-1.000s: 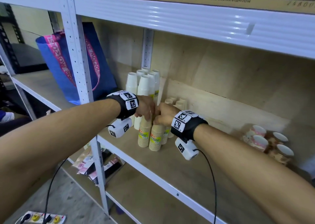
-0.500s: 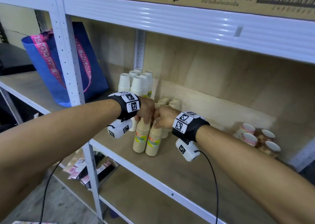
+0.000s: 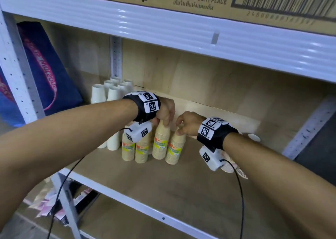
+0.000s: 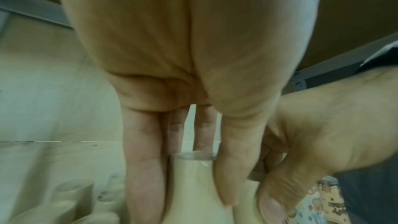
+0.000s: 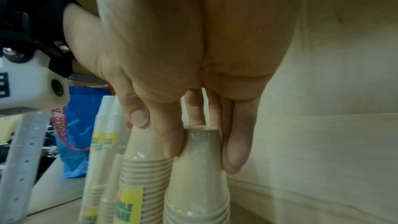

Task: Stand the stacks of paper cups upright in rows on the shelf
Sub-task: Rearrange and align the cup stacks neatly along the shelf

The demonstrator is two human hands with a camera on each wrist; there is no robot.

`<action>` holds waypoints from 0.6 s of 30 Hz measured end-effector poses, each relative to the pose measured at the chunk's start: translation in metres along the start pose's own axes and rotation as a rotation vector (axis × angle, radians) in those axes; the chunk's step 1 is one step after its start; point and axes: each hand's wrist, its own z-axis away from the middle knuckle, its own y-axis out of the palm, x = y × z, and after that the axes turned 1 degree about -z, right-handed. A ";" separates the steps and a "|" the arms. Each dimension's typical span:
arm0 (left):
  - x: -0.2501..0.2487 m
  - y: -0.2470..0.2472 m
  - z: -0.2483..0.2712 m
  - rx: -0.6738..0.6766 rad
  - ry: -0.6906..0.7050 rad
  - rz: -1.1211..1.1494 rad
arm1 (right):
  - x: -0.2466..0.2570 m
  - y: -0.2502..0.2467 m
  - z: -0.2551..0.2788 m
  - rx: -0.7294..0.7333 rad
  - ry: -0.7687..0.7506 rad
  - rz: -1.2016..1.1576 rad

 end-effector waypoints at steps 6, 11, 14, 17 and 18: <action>-0.023 0.003 -0.037 -0.085 0.033 0.096 | -0.041 -0.012 -0.004 -0.077 0.127 0.016; -0.034 0.007 -0.071 -0.155 0.062 0.074 | -0.071 -0.010 -0.016 -0.141 0.205 0.024; -0.038 0.010 -0.094 -0.187 0.078 0.001 | -0.088 -0.005 -0.028 -0.171 0.234 0.036; -0.040 0.013 -0.114 -0.206 0.061 0.003 | -0.101 -0.004 -0.040 -0.188 0.256 0.010; -0.040 0.013 -0.120 -0.214 0.058 0.013 | -0.105 -0.004 -0.044 -0.192 0.255 -0.009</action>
